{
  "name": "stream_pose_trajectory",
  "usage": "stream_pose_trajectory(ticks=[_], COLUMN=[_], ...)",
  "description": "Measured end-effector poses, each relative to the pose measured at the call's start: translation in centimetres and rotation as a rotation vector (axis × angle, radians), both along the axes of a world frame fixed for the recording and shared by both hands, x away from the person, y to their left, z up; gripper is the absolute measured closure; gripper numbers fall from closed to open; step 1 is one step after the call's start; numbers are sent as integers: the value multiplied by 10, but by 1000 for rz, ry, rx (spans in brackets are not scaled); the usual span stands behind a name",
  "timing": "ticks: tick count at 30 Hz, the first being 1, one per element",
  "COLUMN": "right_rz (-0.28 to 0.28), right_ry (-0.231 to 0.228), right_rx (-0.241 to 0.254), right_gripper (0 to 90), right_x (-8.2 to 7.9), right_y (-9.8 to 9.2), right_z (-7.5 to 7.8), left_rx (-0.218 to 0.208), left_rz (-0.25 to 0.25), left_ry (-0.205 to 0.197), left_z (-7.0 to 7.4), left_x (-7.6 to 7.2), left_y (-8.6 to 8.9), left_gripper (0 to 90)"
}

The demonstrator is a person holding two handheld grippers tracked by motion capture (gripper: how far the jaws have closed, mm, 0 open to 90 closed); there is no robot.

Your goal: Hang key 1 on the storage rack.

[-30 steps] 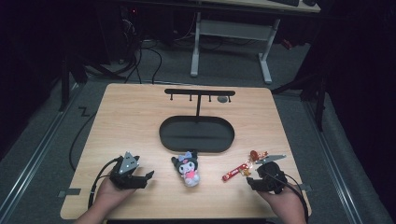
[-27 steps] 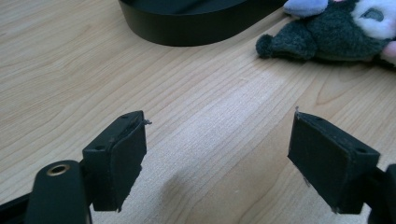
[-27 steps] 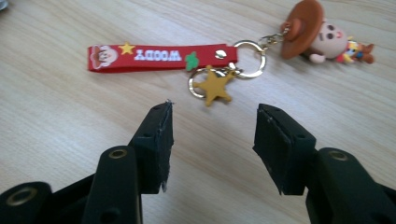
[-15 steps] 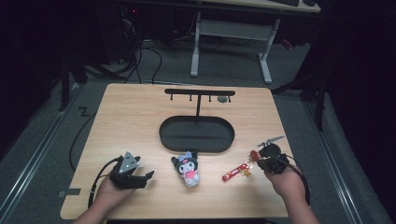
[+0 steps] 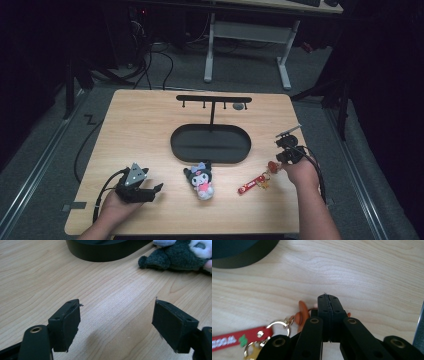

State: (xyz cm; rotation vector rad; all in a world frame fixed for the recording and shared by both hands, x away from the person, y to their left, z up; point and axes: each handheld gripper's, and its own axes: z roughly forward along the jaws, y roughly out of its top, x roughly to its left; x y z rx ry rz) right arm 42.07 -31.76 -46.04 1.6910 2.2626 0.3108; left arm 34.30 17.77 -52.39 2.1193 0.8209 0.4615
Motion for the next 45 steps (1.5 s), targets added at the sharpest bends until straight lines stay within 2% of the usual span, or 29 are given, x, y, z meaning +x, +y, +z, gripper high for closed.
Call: stream_pose_trajectory(ticks=[5, 7, 11, 12, 13, 16, 17, 19, 21, 24, 25, 26, 27, 31, 33, 38, 39, 40, 45], right_rz=[-7, 1, 13, 17, 25, 33, 42, 43, 53, 55, 58, 39, 26, 28, 30, 34, 50, 50, 56], right_ry=[23, 50, 48, 53, 76, 67, 80, 85, 87, 91, 90, 53, 41, 29, 14, 52, 77, 77, 96], right_rx=[3, -12, -13, -13, -22, -13, -17, -18, -14, 0, -12, -11, -3, -1, -18, -19, -35, -35, -34], right_gripper=[895, 897, 898, 898, 899, 900, 900, 900, 900, 900, 898, 886, 882, 874, 874, 889, 896, 896, 900], right_x=[9, 10, 6, 4, -2, -9, -17, -20, -31, -37, -39, -40, -39, -35, -32, -32, -36, -36, -55], right_y=[0, 4, 5, 5, 4, 2, 1, 1, 0, -3, -4, -7, -8, -7, -5, -4, -3, -3, -3], right_z=[-11, -17, -17, -16, -14, -14, -11, -10, -9, -8, -8, -7, -7, -13, -15, -18, -17, -17, -21], left_rx=[-3, -4, -3, 0, 0, -1, 0, 0, 3, 7, 8, 10, 11, 14, 14, 12, 10, 10, 5], left_rz=[2, 3, -1, -2, -2, 1, 0, 0, -3, -6, -6, -7, -8, -11, -9, -10, -10, -10, -15], left_ry=[2, 3, 4, 5, 5, 6, 7, 7, 7, 9, 8, 9, 10, 13, 13, 12, 13, 13, 10], left_z=[0, 0, 0, 0, 0, 1, 1, 1, 0, 0, 0, -1, -1, -1, -2, -1, -1, -1, -1], left_x=[0, 0, 0, 0, 0, 0, 0, 0, 0, -1, -1, -1, 0, 0, 0, 0, 0, 0, -1], left_y=[1, 2, 2, 2, 2, 2, 2, 1, 0, -1, -2, -2, -3, -3, -3, -3, -2, -2, -2], left_gripper=[230, 230, 230, 230, 230, 230, 230, 230, 230, 230, 231, 231, 231, 232, 232, 232, 232, 232, 233])
